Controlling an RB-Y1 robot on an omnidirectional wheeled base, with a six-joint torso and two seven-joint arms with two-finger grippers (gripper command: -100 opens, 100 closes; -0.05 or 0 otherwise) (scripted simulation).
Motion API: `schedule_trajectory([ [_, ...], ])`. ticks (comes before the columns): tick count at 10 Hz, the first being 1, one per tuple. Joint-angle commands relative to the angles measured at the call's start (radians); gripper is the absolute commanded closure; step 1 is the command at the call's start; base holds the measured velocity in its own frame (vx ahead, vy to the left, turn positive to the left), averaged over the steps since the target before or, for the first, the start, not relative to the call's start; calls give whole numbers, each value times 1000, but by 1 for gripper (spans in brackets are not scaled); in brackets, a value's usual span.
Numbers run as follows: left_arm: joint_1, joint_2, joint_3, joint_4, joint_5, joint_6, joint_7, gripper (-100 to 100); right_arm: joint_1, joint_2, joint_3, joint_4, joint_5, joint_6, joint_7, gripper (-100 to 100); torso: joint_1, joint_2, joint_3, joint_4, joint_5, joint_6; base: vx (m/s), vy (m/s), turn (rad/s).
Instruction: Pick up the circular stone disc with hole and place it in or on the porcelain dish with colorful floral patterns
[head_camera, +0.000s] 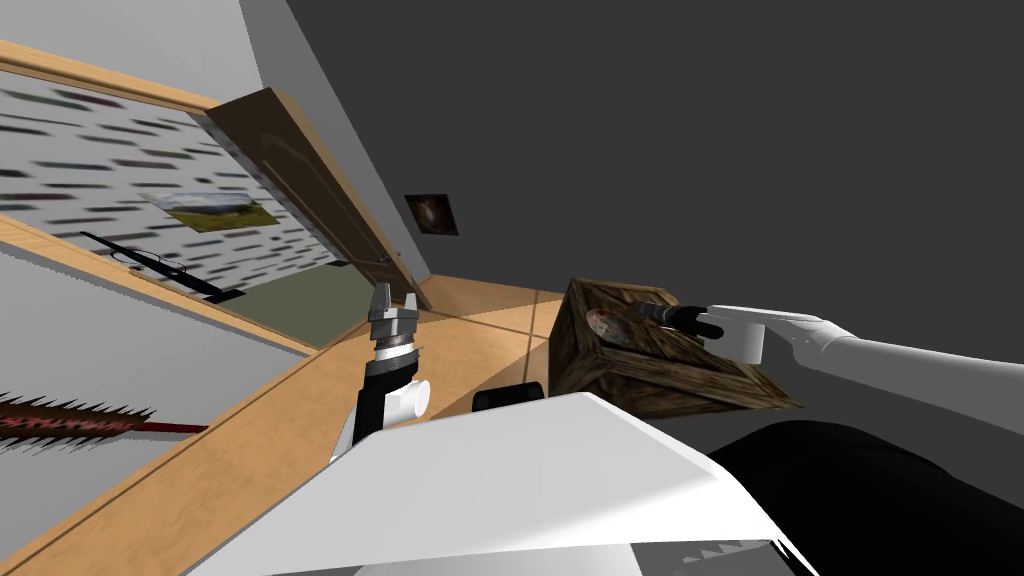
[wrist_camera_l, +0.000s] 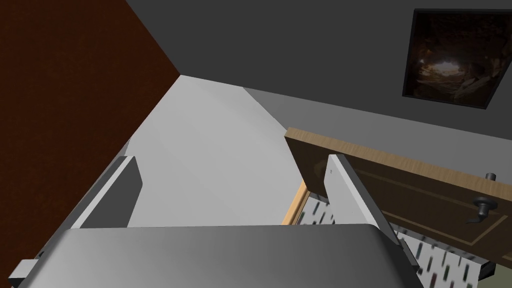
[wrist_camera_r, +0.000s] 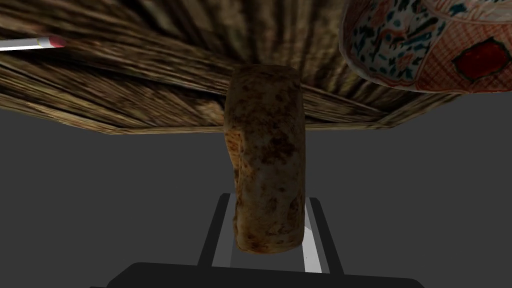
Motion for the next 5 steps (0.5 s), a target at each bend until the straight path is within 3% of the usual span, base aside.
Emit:
schedule_trajectory([
  [1, 0, 0, 0, 0, 0, 0, 0, 0, -10, -10, 4, 4, -3, 7, -29, 100, 0, 0, 0, 0, 0, 0, 65, -4, 4],
  [3, 0, 0, 0, 0, 0, 0, 0, 0, 5, -36, -32, -6, -15, 26, 0, 100, 7, 2, 1, 0, 1, -1, 6, 148, -17],
  [5, 0, 0, 0, 0, 0, 0, 0, 0, 13, -42, -52, -15, -19, 30, 21, 100, 17, 10, 5, 1, 4, 0, -85, 173, -41],
])
